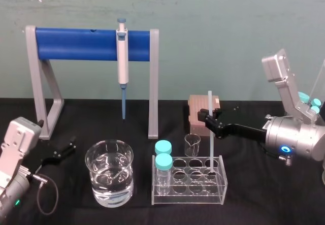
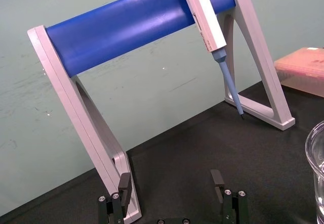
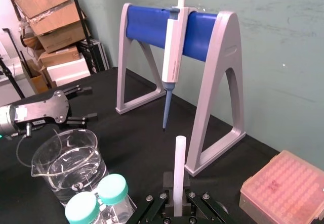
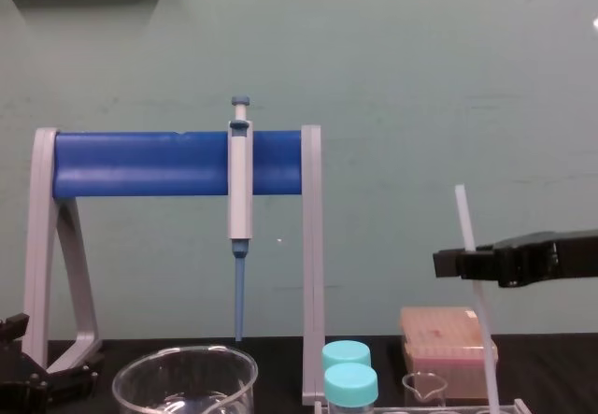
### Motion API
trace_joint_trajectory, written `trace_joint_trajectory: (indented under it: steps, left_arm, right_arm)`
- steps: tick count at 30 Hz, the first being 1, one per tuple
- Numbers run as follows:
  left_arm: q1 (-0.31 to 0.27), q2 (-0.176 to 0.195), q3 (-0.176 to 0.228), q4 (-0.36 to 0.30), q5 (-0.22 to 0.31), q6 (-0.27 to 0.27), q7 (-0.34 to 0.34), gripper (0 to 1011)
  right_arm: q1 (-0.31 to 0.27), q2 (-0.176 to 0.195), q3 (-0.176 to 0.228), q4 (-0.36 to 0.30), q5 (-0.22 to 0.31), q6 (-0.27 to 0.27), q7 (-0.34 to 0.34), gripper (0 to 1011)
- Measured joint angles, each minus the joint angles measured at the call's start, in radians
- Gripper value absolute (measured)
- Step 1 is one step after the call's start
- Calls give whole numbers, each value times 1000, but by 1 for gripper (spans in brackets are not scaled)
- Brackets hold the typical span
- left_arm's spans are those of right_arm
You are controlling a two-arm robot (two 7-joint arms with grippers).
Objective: Pick up the stirring rod with one hand, then place it down.
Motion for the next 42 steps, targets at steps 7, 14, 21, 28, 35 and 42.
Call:
trace_joint_trajectory:
  steps: [7, 14, 21, 28, 35, 42]
  left_arm:
    - [0, 0, 0, 0, 0, 0, 0, 1005]
    - [0, 0, 0, 0, 0, 0, 0, 1005]
    - [0, 0, 0, 0, 0, 0, 0, 1005]
    - [0, 0, 0, 0, 0, 0, 0, 1005]
    - [0, 0, 0, 0, 0, 0, 0, 1005]
    - [0, 0, 0, 0, 0, 0, 0, 1005]
  right_arm:
    - [3, -21, -5, 39, -13, -15, 15, 75]
    - [1, -33, -4, 60, -23, -20, 20, 75]
    - [-3, -41, 0, 72, -32, -21, 19, 75]
    - [-7, -54, 2, 90, -39, -21, 19, 75]
    - [-9, -61, 5, 95, -43, -20, 20, 75]
    - [-12, -67, 8, 98, -44, -13, 19, 75]
